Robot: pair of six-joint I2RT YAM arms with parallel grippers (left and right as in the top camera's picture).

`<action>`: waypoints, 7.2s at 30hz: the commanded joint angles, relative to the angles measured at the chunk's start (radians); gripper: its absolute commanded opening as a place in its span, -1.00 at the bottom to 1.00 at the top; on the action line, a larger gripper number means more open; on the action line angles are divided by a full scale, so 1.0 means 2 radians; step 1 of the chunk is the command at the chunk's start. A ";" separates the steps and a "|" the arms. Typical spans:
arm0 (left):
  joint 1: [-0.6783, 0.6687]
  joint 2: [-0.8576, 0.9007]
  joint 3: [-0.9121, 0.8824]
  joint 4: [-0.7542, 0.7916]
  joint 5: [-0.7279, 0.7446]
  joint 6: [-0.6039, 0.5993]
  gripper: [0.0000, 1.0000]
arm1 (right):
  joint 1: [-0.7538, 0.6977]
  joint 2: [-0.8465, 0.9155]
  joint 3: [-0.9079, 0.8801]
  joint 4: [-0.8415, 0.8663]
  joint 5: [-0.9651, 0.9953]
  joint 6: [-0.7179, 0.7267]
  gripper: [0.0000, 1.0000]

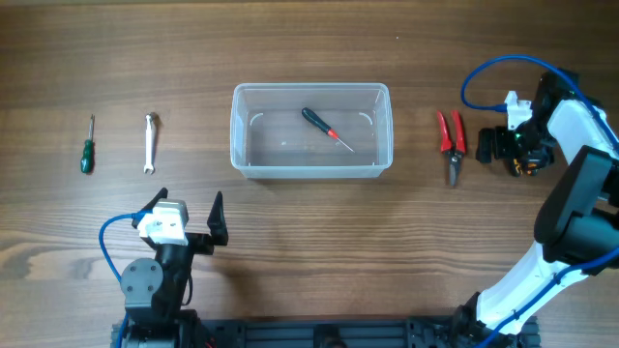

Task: Pack container
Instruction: 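Lower the right gripper and grasp the orange-black pliers handles, then carry the orange-black pliers into the container and open the gripper, then move the right gripper back right over the red-handled pliers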

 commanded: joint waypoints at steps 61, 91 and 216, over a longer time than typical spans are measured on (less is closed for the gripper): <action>-0.003 -0.002 -0.005 0.003 0.005 0.008 1.00 | -0.001 0.031 0.004 -0.001 0.011 0.036 -0.31; -0.003 -0.002 -0.005 0.003 0.005 0.008 1.00 | -0.001 0.031 0.004 0.029 0.017 0.188 -0.09; -0.003 -0.002 -0.005 0.003 0.005 0.008 0.99 | 0.406 0.036 0.442 -0.299 0.084 -0.021 0.99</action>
